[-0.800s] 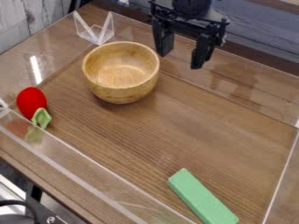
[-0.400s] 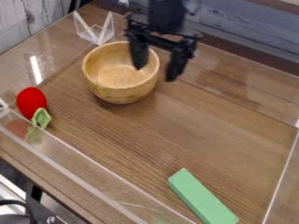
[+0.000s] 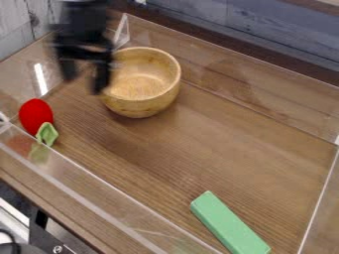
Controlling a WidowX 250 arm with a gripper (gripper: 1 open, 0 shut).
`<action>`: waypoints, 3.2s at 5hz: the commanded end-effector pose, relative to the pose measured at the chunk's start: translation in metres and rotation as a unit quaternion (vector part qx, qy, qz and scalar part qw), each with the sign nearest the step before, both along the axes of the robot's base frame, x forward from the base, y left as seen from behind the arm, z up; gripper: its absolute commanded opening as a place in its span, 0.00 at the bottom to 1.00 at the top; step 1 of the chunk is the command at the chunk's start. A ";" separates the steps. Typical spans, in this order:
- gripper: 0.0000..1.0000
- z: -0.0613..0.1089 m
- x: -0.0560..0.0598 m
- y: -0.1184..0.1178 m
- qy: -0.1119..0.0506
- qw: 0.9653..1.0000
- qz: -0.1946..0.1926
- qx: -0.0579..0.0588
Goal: Move the red object to the right side of the table
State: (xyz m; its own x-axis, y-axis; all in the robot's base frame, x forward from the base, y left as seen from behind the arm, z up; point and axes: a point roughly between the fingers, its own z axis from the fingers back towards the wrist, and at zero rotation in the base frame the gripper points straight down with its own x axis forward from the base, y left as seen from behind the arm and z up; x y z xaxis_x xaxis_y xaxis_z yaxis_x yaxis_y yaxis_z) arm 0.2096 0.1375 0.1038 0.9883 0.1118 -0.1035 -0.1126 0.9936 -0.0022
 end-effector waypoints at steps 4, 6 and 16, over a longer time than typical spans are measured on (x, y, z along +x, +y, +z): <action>1.00 -0.030 -0.019 0.080 -0.046 0.997 0.055 0.014; 1.00 -0.040 -0.008 0.067 -0.047 0.995 0.086 0.009; 1.00 -0.052 0.008 0.071 -0.026 0.995 0.100 0.011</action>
